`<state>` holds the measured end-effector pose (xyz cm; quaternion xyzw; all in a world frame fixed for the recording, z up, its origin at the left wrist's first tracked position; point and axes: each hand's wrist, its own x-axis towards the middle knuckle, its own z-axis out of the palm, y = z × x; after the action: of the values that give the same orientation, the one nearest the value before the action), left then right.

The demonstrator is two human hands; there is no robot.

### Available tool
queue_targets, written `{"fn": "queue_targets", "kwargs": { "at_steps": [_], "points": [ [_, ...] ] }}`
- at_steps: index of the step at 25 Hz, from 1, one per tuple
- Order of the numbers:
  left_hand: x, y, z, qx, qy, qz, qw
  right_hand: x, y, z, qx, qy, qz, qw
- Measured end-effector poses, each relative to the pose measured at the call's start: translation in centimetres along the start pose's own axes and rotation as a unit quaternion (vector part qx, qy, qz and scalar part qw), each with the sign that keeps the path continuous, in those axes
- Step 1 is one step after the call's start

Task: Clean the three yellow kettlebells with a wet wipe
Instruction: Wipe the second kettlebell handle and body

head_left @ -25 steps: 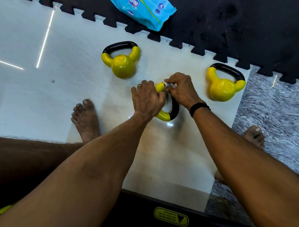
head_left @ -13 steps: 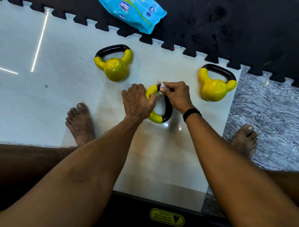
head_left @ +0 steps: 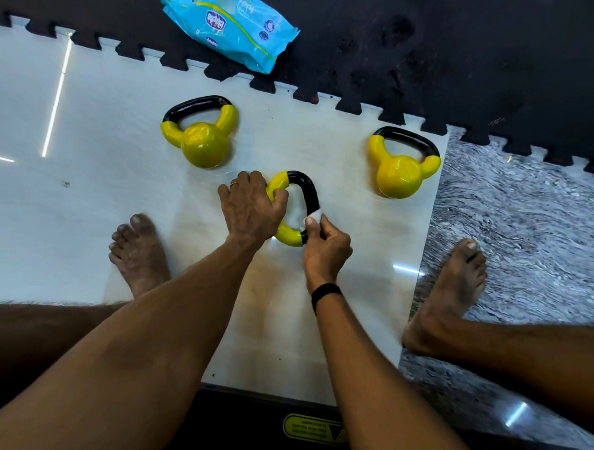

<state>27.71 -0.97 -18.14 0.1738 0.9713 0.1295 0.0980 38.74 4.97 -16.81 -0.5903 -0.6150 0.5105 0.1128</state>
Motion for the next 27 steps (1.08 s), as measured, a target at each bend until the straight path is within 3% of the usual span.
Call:
{"fn": "queue_targets", "kwargs": {
  "at_steps": [3, 6, 9, 13, 17, 20, 23, 27],
  "points": [
    [0.0, -0.1, 0.0, 0.003, 0.005, 0.005, 1.0, -2.6, 1.2, 0.8, 0.001, 0.063, 0.037, 0.997],
    [-0.2, 0.1, 0.1, 0.005, 0.016, -0.003, 1.0, -2.4, 1.0, 1.0, 0.023, 0.067, 0.053, 0.996],
    [-0.3, 0.1, 0.0, 0.005, 0.011, -0.03, 0.999, 1.0, -1.0, 0.3, -0.008, -0.002, -0.034, 0.999],
    [-0.3, 0.1, 0.0, -0.001, 0.01, -0.025, 1.0, 6.8, -4.4, 0.3, -0.113, -0.187, -0.149, 0.964],
    [-0.3, -0.3, 0.2, -0.015, 0.017, -0.02, 1.0, 9.0, -7.4, 2.5, -0.181, -0.282, -0.206, 0.919],
    [-0.4, -0.3, 0.1, -0.01, 0.016, -0.022, 1.0, 9.5, -8.2, 3.4, -0.194, -0.328, -0.202, 0.902],
    [-0.5, -0.1, 0.0, -0.01, 0.025, -0.031, 0.999, 9.1, -7.1, 2.5, -0.15, -0.314, -0.171, 0.922],
    [-0.6, 0.1, -0.1, -0.011, 0.017, -0.048, 0.999, 6.8, -4.4, 1.2, -0.098, -0.203, -0.126, 0.966]
  ]
}}
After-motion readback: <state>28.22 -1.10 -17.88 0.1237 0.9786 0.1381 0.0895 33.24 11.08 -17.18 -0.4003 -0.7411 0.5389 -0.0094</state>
